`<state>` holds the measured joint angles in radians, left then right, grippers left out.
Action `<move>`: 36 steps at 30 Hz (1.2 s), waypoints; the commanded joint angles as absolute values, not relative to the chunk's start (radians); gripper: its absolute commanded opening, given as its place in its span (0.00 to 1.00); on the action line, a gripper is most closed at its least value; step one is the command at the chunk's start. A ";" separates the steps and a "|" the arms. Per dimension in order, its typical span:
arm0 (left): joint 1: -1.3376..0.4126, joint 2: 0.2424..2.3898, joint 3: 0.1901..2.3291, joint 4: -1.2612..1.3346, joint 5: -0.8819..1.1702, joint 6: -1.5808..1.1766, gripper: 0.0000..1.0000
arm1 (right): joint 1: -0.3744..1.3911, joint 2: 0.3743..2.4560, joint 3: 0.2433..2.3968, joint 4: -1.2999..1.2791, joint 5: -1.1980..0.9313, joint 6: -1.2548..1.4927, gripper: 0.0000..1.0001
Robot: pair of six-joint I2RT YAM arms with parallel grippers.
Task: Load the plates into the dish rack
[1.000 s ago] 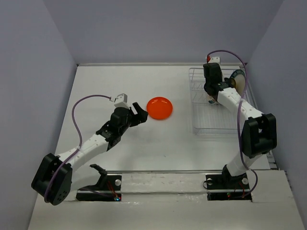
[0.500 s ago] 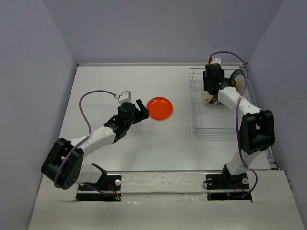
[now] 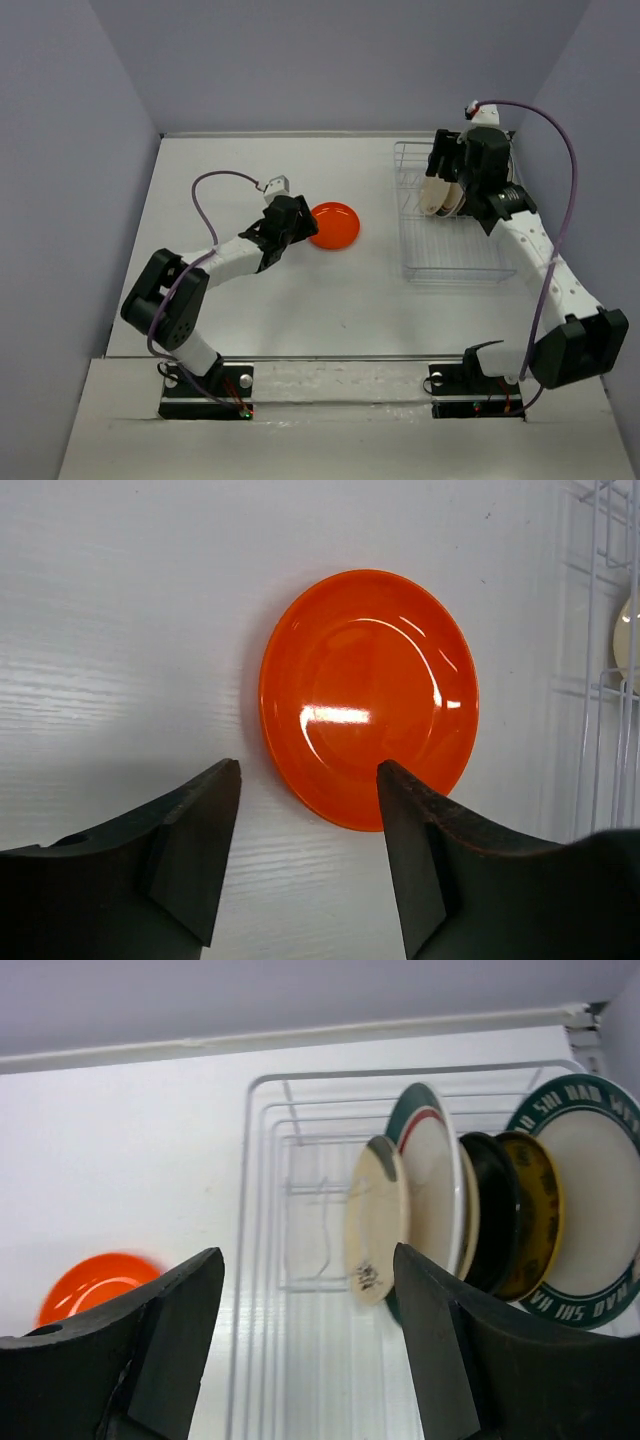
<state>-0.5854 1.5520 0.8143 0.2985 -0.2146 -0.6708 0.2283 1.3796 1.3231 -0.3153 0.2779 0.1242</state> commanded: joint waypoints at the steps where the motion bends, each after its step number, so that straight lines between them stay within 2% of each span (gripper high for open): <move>1: -0.557 1.614 0.876 0.322 -0.184 -0.673 0.65 | 0.288 1.253 1.226 -0.276 0.061 0.235 0.74; 8: -0.540 1.724 0.948 0.290 -0.179 -0.667 0.51 | 0.356 1.109 1.082 -0.200 -0.080 0.317 0.72; 24: -0.538 1.868 0.994 0.348 -0.183 -0.676 0.43 | 0.488 1.061 0.836 0.040 -0.244 0.469 0.67; 29: -0.537 1.882 0.979 0.385 -0.193 -0.701 0.32 | 0.511 1.052 0.792 0.057 -0.230 0.482 0.67; 34: -0.537 1.878 0.966 0.405 -0.221 -0.715 0.06 | 0.511 1.019 0.769 0.057 -0.221 0.489 0.67; 36: -0.532 1.855 0.956 0.410 -0.222 -0.718 0.06 | 0.511 1.019 0.762 0.051 -0.215 0.486 0.67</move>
<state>-0.5411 1.8801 0.9730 0.4076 -0.1650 -0.7246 0.5056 1.0500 0.7689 -0.0204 -0.2176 0.4759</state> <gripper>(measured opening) 0.093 0.674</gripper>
